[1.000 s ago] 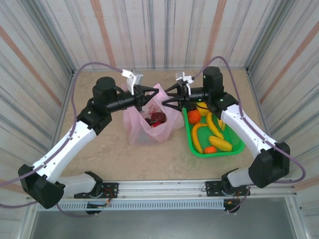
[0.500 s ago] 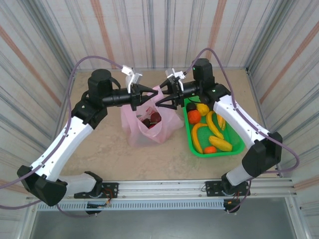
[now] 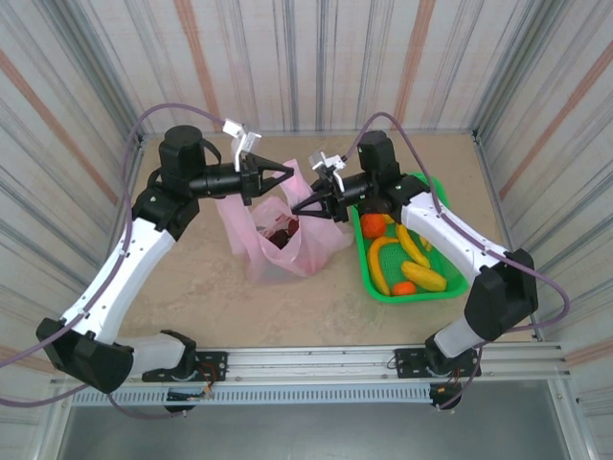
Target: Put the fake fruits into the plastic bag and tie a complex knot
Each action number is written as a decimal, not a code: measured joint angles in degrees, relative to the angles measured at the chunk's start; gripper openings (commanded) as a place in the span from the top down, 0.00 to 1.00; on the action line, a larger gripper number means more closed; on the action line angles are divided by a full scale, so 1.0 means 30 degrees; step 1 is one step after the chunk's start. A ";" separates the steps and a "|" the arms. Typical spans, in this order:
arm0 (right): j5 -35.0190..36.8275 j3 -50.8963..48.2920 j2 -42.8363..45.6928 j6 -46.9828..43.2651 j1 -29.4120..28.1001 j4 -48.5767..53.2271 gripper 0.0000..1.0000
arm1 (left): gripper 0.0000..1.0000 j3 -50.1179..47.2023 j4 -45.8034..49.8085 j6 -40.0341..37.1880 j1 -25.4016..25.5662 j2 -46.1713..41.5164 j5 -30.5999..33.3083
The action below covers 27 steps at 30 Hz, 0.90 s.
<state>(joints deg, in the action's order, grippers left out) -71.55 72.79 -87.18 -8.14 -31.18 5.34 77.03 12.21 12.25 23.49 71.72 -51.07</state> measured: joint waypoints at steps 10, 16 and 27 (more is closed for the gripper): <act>0.1362 -0.2783 0.1239 0.1064 0.0015 -0.2499 0.93 | 1.00 0.0248 0.0219 0.0066 -0.0051 0.0277 -0.0189; 0.2222 -0.3606 0.1654 0.1486 0.0044 -0.3621 0.97 | 1.00 0.0364 0.0532 0.0102 -0.0087 0.0415 -0.0211; 0.3140 -0.4371 0.1872 0.1814 0.0058 -0.4801 1.00 | 0.89 0.0466 0.0998 0.0299 -0.0138 0.0503 -0.0306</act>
<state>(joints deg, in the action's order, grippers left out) -62.13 59.68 -81.56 -2.70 -31.00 -9.06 78.43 15.20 13.15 23.07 73.23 -51.99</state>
